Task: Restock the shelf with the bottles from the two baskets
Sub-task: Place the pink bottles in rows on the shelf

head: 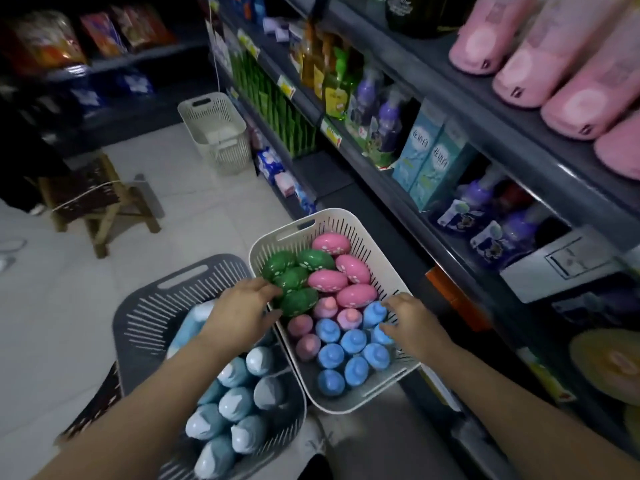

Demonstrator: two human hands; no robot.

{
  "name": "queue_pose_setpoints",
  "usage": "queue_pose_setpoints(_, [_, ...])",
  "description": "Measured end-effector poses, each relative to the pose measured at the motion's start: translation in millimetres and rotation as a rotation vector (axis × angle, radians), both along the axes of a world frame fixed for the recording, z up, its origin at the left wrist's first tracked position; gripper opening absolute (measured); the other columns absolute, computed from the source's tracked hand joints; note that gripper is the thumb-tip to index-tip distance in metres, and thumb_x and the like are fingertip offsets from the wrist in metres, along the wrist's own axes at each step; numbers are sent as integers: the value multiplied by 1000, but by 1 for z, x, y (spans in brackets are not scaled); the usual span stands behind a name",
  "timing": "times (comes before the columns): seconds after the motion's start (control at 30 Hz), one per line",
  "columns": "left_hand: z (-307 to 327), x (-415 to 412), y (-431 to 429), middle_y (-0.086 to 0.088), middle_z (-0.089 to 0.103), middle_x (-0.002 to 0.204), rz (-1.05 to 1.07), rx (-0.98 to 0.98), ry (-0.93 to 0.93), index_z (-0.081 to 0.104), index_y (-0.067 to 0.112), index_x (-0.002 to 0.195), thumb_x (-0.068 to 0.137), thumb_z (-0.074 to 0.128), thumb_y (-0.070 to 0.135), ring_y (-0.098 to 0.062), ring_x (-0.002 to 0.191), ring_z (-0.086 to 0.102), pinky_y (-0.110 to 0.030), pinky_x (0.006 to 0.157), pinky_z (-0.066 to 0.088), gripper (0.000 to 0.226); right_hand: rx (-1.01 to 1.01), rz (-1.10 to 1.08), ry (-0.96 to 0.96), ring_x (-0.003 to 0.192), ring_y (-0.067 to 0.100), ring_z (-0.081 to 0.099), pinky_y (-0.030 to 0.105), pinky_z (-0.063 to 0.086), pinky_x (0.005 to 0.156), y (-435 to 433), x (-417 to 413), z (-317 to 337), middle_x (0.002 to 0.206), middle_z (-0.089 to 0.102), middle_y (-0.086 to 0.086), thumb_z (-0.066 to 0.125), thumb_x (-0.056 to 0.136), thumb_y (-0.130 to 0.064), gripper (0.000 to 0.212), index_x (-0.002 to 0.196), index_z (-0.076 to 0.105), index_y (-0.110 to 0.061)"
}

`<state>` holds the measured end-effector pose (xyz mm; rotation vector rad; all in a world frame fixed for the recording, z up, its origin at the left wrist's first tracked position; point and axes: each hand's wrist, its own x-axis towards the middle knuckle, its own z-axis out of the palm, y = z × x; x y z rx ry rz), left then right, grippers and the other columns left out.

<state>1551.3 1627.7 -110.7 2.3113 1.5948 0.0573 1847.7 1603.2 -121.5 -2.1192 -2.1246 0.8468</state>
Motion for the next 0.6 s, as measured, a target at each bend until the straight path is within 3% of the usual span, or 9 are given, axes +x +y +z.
queue_pose_setpoints(0.17, [-23,2,24,-6,65,98,-16,-27,-5,67,16,108,77,67,33,-34,89,62,-46,75,54,35,-27,59,1,109,28,53,30,41,90,25,-16,-31,115,57,10,63,83,-20,36,116,60,-7])
queue_pose_setpoints(0.37, [-41,-1,27,-3,65,97,35,-28,-48,68,16,106,79,46,44,-32,84,62,-45,71,55,45,-40,199,-36,118,25,46,31,38,101,56,-30,-68,127,52,3,60,87,-28,40,124,55,-16])
queue_pose_setpoints(0.6, [-48,-1,12,-2,65,99,151,32,-103,69,15,106,83,48,43,-25,86,60,-37,77,49,43,-31,509,-178,119,27,43,35,41,90,86,-58,-104,128,50,7,45,94,-25,34,125,52,-13])
